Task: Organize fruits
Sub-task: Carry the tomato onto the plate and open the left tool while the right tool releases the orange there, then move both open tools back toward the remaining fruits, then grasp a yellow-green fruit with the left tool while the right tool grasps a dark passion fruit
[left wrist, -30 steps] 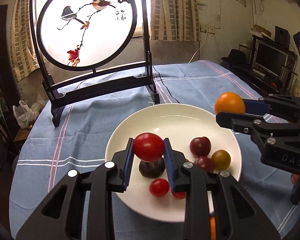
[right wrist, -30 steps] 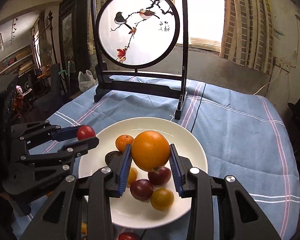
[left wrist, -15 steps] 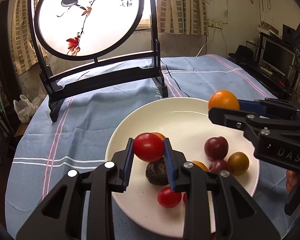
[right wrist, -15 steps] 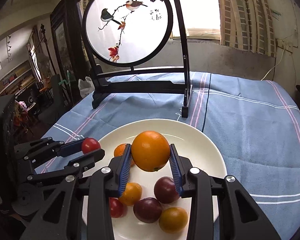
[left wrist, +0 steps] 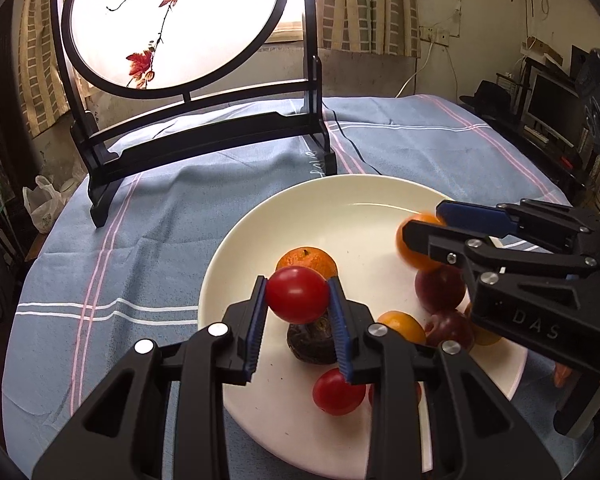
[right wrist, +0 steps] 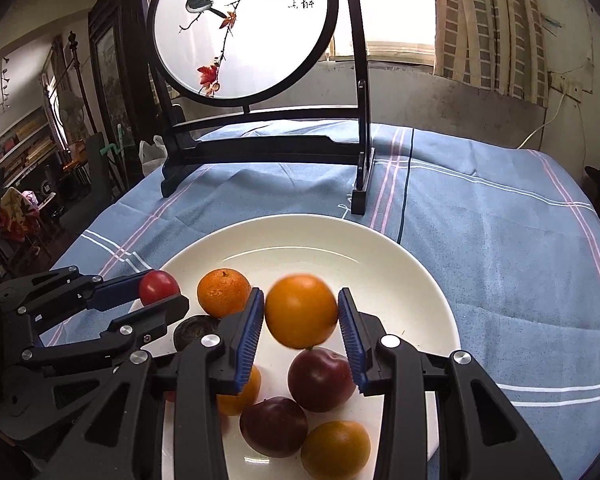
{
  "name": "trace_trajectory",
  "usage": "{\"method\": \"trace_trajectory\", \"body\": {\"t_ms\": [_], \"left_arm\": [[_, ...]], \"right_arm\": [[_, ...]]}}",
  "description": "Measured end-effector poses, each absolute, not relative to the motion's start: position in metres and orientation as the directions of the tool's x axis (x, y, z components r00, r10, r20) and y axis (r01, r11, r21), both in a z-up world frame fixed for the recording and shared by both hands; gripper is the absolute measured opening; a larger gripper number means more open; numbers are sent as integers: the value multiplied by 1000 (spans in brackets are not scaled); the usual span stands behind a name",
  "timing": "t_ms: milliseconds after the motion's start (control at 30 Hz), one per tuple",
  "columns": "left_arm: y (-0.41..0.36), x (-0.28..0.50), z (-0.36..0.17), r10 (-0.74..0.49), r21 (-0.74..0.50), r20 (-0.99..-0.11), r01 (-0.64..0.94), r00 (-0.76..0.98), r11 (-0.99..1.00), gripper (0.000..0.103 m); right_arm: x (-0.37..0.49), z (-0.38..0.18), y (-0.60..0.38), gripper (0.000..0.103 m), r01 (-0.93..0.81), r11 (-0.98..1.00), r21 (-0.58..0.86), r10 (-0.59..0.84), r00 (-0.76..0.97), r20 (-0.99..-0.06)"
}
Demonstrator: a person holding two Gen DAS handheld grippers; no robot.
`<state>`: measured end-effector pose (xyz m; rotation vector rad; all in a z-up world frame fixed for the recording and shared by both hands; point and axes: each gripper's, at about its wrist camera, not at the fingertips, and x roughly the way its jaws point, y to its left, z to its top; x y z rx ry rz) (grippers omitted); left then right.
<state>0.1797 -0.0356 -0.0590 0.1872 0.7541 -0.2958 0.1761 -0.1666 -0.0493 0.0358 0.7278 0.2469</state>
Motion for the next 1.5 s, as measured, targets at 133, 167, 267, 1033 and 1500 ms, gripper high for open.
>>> {"method": "trace_trajectory", "body": {"t_ms": [133,167,267,1033,1500], "left_arm": [[-32,181,-60,-204,40,-696,321,688,946,43],[-32,180,-59,-203,40,-691,318,694,947,44],[-31,177,-54,-215,37,-684,327,697,944,44],[85,16,-22,-212,91,-641,347,738,933,70],[62,-12,-89,-249,86,-777,488,579,869,70]], "right_arm": [[172,-43,-174,59,-192,973,128,230,744,-628],[171,-41,-176,59,-191,973,132,231,746,-625],[167,-35,-180,60,-195,967,165,255,745,-617],[-46,-74,-119,68,-518,855,31,342,516,-785],[-6,-98,-108,47,-439,896,64,293,475,-830]]}}
